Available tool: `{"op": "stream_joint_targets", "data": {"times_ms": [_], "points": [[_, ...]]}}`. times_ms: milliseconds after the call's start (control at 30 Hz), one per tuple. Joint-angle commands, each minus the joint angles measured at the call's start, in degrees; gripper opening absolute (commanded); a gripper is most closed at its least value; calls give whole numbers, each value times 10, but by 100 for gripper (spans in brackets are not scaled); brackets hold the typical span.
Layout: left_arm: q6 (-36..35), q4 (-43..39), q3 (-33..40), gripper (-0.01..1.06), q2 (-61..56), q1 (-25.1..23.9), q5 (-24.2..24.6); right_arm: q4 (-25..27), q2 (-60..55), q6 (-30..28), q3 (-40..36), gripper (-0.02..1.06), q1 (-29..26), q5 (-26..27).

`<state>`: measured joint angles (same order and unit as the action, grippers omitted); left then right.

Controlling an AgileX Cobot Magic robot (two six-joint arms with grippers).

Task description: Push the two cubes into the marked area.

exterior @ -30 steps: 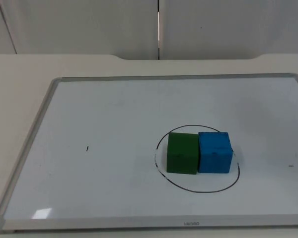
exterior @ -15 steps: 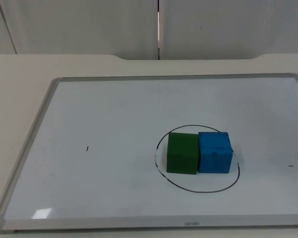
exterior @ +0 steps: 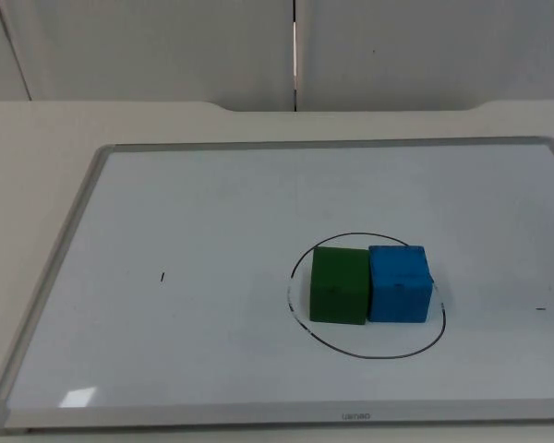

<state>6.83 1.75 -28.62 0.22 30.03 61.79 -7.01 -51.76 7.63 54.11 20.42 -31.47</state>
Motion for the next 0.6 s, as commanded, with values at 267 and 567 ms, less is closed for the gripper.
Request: {"op": "stream_joint_targets", "data": {"times_ms": [267, 567], "points": [[-2, 1, 2, 0, -2, -2, -1, -2, 30, -21, 10, 0, -2, -63], [-2, 1, 2, 0, -2, -2, -1, 7, 45, -46, 4, 0, -2, -94]]}}
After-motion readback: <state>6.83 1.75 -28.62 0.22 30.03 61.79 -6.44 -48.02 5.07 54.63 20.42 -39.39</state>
